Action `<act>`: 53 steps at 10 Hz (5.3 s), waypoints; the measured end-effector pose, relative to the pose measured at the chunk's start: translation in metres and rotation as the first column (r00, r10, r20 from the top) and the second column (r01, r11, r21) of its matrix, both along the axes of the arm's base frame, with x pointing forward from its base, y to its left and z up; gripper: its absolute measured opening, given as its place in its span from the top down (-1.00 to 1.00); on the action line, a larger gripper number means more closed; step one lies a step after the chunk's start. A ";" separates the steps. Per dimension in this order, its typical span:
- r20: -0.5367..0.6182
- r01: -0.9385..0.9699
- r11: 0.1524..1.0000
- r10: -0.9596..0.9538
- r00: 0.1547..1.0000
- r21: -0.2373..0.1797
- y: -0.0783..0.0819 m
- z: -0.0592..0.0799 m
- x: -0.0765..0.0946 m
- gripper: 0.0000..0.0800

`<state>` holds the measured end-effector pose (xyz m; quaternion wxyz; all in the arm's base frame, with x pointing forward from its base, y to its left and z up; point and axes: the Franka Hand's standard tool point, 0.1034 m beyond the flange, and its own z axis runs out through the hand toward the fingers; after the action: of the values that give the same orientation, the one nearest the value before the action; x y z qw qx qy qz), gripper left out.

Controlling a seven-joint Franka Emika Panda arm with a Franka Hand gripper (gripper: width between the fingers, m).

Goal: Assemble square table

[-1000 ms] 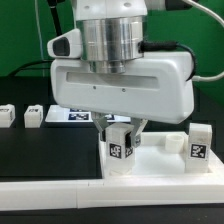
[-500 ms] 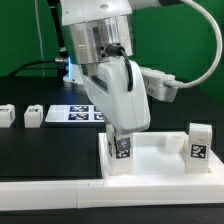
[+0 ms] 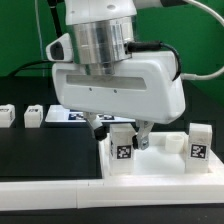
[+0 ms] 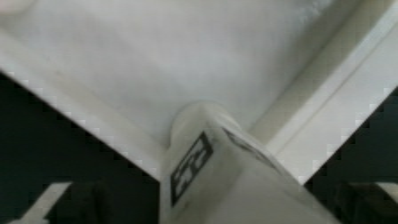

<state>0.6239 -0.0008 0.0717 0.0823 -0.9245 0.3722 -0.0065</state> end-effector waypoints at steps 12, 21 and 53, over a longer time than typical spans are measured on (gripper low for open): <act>0.032 -0.563 0.819 0.569 0.822 -0.111 0.004 0.001 0.004 0.28; 0.020 -0.348 0.933 0.351 0.936 -0.088 0.004 0.001 0.004 0.27; 0.022 -0.183 0.978 0.186 0.982 -0.101 0.008 -0.005 0.001 0.28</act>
Offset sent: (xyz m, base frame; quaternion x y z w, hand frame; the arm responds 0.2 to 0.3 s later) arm -0.0025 0.0142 -0.0091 -0.0354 0.0421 -0.3813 0.9228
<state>0.6246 0.0068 0.0670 0.0426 -0.9578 0.2826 -0.0315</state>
